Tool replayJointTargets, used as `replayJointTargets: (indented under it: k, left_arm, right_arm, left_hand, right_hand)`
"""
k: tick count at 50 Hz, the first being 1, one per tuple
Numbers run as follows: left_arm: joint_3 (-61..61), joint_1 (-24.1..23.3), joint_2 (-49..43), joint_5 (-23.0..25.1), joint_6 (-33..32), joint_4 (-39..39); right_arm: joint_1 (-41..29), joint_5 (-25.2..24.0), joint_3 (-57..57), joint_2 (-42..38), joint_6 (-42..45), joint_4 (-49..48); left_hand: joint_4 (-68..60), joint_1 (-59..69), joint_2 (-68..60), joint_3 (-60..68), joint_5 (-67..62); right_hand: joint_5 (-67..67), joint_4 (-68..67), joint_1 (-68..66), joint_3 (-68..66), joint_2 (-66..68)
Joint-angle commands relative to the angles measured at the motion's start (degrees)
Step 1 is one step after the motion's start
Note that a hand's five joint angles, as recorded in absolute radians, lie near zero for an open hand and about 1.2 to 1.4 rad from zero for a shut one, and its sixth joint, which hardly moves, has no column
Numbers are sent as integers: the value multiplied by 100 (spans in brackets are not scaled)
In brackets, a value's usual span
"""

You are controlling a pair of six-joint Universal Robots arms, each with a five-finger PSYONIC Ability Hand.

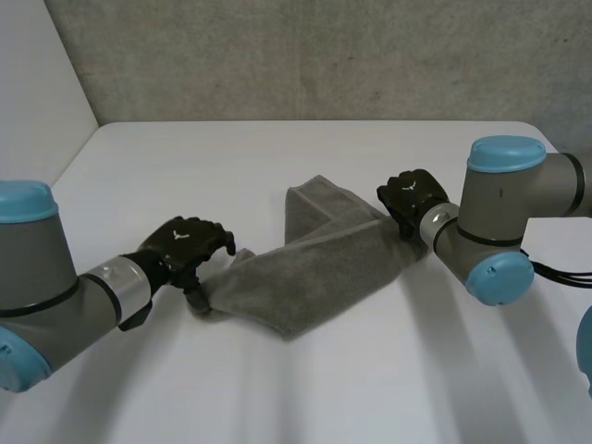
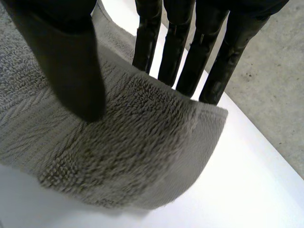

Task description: Fold the towel.

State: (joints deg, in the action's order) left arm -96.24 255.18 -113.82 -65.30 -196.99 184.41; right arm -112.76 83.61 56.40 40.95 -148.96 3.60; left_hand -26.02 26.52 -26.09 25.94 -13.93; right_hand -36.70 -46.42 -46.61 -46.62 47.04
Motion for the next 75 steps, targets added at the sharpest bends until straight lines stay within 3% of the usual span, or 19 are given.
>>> replayJointTargets:
  k: [1, 4, 8, 19, 21, 28, 34, 39, 46, 51, 53, 54, 56, 59, 61, 63, 67, 73, 75]
  left_arm:
    - [88, -161, -298, 26, 29, 7]
    - [140, -267, -360, 44, 29, 7]
    - [158, -329, -369, 44, 29, 7]
    - [229, -320, -377, 18, 55, -37]
    - [202, -294, -308, 26, 55, -55]
    - [123, -311, 130, 70, 151, -265]
    - [132, -381, 747, 579, 652, -397]
    - [219, -390, 941, 817, 899, -389]
    - [712, -382, 633, 791, 882, -318]
    - [2127, -364, -298, 650, 882, -362]
    - [3403, -364, -596, 310, 917, -589]
    - [3410, -364, -597, 308, 917, -591]
    - [4809, -408, -589, -112, 986, -845]
    - [5476, -443, -518, -290, 1101, -907]
    - [6482, -574, -169, -500, 1521, -907]
    - [6695, -575, 51, -571, 1793, -881]
    - [6471, -540, 597, -799, 2400, -321]
    - [5036, -355, 871, -738, 2428, 139]
    - [3812, -268, 1037, -625, 2297, 270]
  right_arm:
    - [44, -99, 336, 298, -1, 70]
    - [184, -117, 468, 456, -1, 79]
    - [352, -161, 610, 659, -19, 79]
    - [1028, -855, 1488, 1732, -485, 97]
    - [1159, -1100, 1794, 2055, -511, 219]
    - [1230, -1636, 2033, 2618, -441, 1289]
    - [1248, -2155, 1972, 3023, -196, 2196]
    - [1231, -2271, 1911, 3226, 59, 2434]
    - [1178, -2191, 1497, 2839, 491, 2628]
    - [1116, -2156, 425, 2145, 711, 2593]
    - [845, -1894, -738, 1786, 737, 2427]
    - [844, -1893, -744, 1784, 737, 2426]
    - [581, -1700, -1873, 1775, 580, 1657]
    - [483, -1602, -2212, 1943, 394, 993]
    - [457, -1480, -2012, 2624, -523, -589]
    - [500, -1471, -1740, 2924, -1077, -1198]
    - [562, -1576, -939, 3235, -2092, -1644]
    - [598, -1787, -243, 3226, -1777, -1002]
    - [641, -1849, 238, 3191, -1287, -643]
  left_hand:
    - [135, -184, 141, -126, -74]
    - [17, -67, 24, -9, -192]
    - [-202, 153, -195, 210, -411]
    - [-4121, 4072, -4114, 4130, -4330]
    - [-5391, 5342, -5384, 5400, -5600]
    - [-5398, 5348, -5391, 5406, -5607]
    - [-5398, 5348, -5391, 5406, -5607]
    - [-5398, 5348, -5391, 5406, -5607]
    - [-5398, 5348, -5391, 5406, -5607]
    - [-5398, 5348, -5391, 5406, -5607]
    - [-5398, 5348, -5391, 5406, -5607]
    - [-5398, 5348, -5391, 5406, -5607]
    - [-5398, 5348, -5391, 5406, -5607]
    - [-5398, 5348, -5391, 5406, -5607]
    - [-5398, 5348, -5391, 5406, -5607]
    - [-5398, 5348, -5391, 5406, -5607]
    - [-5398, 5348, -5391, 5406, -5607]
    - [-5398, 5348, -5391, 5406, -5607]
    - [-5398, 5348, -5391, 5406, -5607]
  right_hand:
    - [-2000, -2028, -2009, -2008, 1966]
    - [-3195, -3223, -3205, -3203, 3161]
    - [-3330, -3358, -3339, -3338, 3296]
    - [-3330, -3358, -3339, -3338, 3296]
    - [-3330, -3358, -3339, -3338, 3296]
    - [-3330, -3358, -3339, -3338, 3296]
    - [-3330, -3358, -3339, -3338, 3296]
    - [-3330, -3358, -3339, -3338, 3296]
    - [-3330, -3358, -3339, -3338, 3296]
    - [-3330, -3358, -3339, -3338, 3296]
    - [-3330, -3358, -3339, -3338, 3296]
    - [-3330, -3358, -3339, -3338, 3296]
    - [-3330, -3358, -3339, -3338, 3296]
    - [-3330, -3358, -3339, -3338, 3296]
    - [-3330, -3358, -3339, -3338, 3296]
    - [-3330, -3358, -3339, -3338, 3296]
    - [-3330, -3358, -3339, -3338, 3296]
    - [-3330, -3358, -3339, -3338, 3296]
    - [-3330, -3358, -3339, -3338, 3296]
